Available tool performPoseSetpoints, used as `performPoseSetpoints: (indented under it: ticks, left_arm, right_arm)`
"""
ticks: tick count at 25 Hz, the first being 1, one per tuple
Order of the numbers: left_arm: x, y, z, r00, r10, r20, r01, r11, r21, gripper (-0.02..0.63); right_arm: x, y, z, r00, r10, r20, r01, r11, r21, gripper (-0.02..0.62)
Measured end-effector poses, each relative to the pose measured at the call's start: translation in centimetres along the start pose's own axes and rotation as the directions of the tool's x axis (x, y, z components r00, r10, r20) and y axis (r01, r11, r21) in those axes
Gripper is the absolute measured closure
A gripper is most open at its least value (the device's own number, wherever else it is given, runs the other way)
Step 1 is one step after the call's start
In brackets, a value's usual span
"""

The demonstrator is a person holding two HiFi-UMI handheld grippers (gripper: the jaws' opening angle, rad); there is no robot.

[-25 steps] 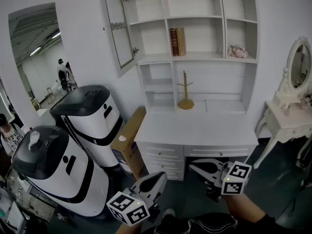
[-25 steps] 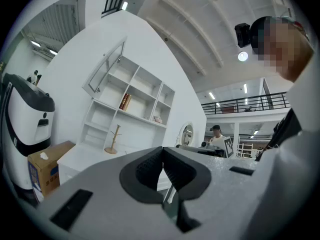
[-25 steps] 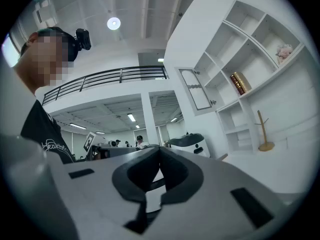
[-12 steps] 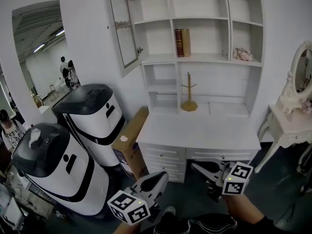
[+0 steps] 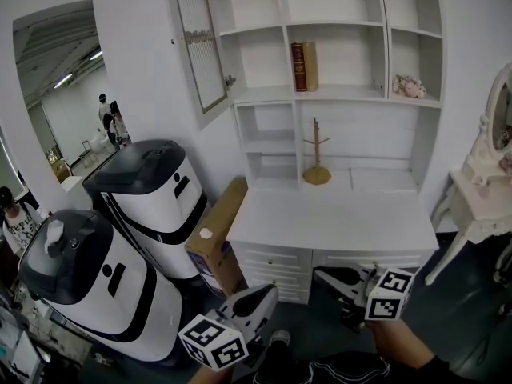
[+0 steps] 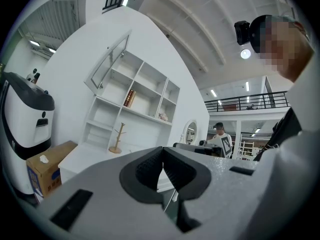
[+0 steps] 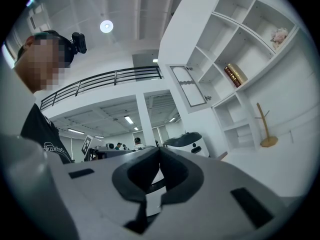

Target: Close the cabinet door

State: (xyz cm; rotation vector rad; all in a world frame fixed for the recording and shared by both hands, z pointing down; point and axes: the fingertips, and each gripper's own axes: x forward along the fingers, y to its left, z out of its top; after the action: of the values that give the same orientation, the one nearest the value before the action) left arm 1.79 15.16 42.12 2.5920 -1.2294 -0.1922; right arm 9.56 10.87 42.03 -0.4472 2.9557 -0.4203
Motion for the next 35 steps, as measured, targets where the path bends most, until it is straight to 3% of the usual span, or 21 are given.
performPoseSetpoints:
  ticks: [10, 18, 28, 35]
  left_arm:
    - [5.1, 9.1, 3.1, 0.998, -0.044, -0.033, 0.043, 0.999, -0.021, 0.601]
    - [9.1, 17.5, 6.9, 0.99, -0.132, -0.041, 0.132, 0.991, 0.002, 0.601]
    - [11.3, 28.5, 11.9, 0.986, -0.163, 0.03, 0.164, 0.986, -0.016, 0.601]
    - [13.0, 32.4, 13.3, 0.982, -0.183, 0.037, 0.183, 0.983, 0.001, 0.601]
  right_arm:
    - [7.6, -7.5, 2.6, 1.0, -0.027, -0.006, 0.027, 1.0, -0.003, 0.592]
    - [15.2, -14.3, 4.5, 0.997, -0.068, -0.025, 0.067, 0.998, -0.002, 0.592]
    - [24.0, -20.1, 7.0, 0.997, -0.077, -0.024, 0.076, 0.996, -0.054, 0.592]
    - [26.6, -22.4, 7.9, 0.996, -0.085, -0.018, 0.083, 0.993, -0.082, 0.592]
